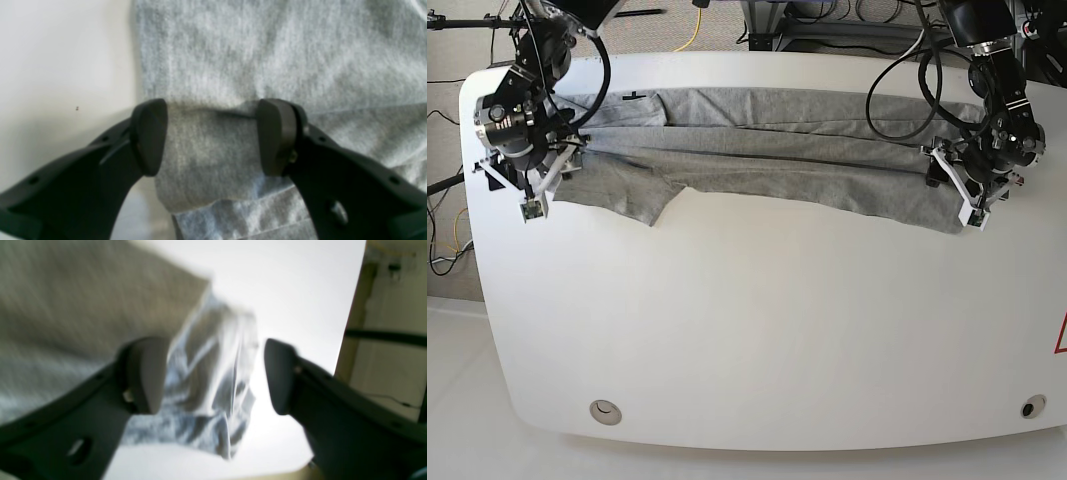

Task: Fold the T-shirt properly
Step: 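Pinch the strip end beside the sleeve with the right gripper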

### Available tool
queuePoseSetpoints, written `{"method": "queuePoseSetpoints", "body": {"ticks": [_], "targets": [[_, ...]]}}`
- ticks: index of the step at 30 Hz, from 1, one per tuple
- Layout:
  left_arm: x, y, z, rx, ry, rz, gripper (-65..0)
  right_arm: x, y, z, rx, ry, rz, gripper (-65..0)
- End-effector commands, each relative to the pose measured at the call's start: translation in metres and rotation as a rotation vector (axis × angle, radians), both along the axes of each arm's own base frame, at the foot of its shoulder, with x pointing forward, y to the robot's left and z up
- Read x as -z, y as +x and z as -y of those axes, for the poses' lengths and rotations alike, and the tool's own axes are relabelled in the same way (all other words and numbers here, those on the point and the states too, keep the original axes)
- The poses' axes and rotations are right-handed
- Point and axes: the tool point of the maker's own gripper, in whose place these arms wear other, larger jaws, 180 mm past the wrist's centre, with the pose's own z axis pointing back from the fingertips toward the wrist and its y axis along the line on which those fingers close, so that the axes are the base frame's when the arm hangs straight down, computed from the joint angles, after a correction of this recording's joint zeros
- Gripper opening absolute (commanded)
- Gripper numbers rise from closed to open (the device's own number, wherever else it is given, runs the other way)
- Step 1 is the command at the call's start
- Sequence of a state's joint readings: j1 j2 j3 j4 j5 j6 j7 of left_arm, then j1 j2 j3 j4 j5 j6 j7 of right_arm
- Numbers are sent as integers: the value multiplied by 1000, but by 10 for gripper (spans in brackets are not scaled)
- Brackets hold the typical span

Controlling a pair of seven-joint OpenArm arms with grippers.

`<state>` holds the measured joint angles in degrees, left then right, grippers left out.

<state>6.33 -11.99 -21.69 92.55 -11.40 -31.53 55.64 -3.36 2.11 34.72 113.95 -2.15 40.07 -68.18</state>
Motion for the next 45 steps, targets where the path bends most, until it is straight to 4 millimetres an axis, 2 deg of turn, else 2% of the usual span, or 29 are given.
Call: {"method": "queuePoseSetpoints", "body": {"ticks": [1, 5, 11, 15, 22, 24, 30, 40, 42, 45], "targets": [[-12, 10, -4, 4, 8, 47, -250, -12, 14, 0, 0, -3, 46, -131], [-11, 9, -4, 4, 9, 45, -250, -7, 28, -7, -19, 27, 43, -160], [-11, 9, -4, 4, 9, 45, -250, 17, 34, -6, -29, 78, -11, -173], [-11, 9, -4, 4, 9, 45, -250, 21, 42, -7, -32, 101, 18, -174], [-12, 10, -4, 4, 9, 48, -250, 27, 47, 3, -36, 101, 20, -174], [-12, 10, -4, 4, 9, 48, -250, 23, 50, 8, -36, 90, 28, -174], [-12, 11, -4, 6, 9, 49, -250, 20, 52, 13, -35, 79, 33, -174], [-15, 18, 2, 22, 7, 60, -250, 26, 44, 13, -33, 81, 12, -175], [-16, 18, 2, 22, 7, 61, -250, 29, 41, 11, -35, 88, 6, -188], [-16, 18, 2, 22, 7, 61, -250, 32, 37, 9, -36, 92, -3, -241]]}}
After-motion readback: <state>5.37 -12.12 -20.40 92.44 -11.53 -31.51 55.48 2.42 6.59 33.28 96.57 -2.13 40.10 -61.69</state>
